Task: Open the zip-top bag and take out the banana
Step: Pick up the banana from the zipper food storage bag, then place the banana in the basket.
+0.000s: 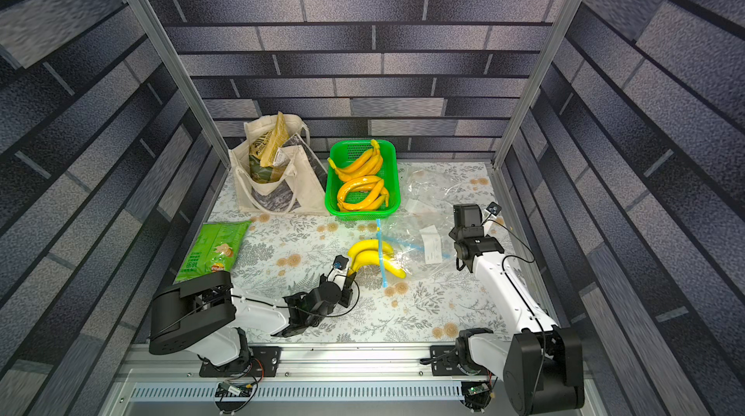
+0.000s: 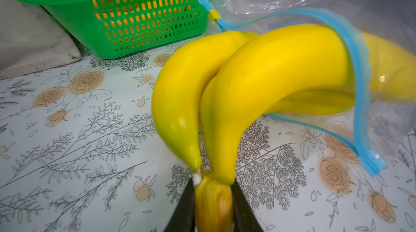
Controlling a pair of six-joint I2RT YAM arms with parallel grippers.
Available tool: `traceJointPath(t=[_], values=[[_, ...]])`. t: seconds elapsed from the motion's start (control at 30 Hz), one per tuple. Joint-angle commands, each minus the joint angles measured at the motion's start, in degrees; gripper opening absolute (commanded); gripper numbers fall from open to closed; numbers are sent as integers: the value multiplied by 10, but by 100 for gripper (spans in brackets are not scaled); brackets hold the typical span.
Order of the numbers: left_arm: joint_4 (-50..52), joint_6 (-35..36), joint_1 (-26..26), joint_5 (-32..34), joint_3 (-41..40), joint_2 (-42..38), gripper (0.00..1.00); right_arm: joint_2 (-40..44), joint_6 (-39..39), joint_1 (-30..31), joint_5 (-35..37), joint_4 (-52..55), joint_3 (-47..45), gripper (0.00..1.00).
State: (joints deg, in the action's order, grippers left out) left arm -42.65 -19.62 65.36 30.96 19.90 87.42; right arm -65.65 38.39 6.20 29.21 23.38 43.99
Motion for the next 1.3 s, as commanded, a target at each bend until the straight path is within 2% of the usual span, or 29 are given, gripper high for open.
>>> traceJointPath(t=[0.0,0.23,0.4,0.5,0.63,0.77,0.9,1.07,1.2,1.27], values=[[58,-10,-12,40,-17,-59,8,10,3,-15,29,31,6,0],[206,-28,-46,70,-24,-213,8,12,0,-19,-7,18,-7,0],[255,-13,-85,38,-15,-334,11,-4,-4,-19,-50,-1,-22,0],[261,9,-112,8,18,-351,12,-11,-1,-19,-63,-13,-37,0],[237,23,-150,-35,84,-286,13,-9,0,-19,-85,-26,-51,0],[199,32,-180,-77,181,-155,12,-4,-1,-17,-125,-44,-68,0],[209,64,-202,-82,302,-27,13,-4,-3,4,-153,-54,-82,0],[214,52,-253,-124,399,83,13,1,-4,39,-152,-55,-86,0],[236,63,-277,-152,464,152,13,-11,-8,40,-139,-54,-82,0],[252,61,-287,-160,485,175,14,-16,-9,41,-138,-53,-76,3]])
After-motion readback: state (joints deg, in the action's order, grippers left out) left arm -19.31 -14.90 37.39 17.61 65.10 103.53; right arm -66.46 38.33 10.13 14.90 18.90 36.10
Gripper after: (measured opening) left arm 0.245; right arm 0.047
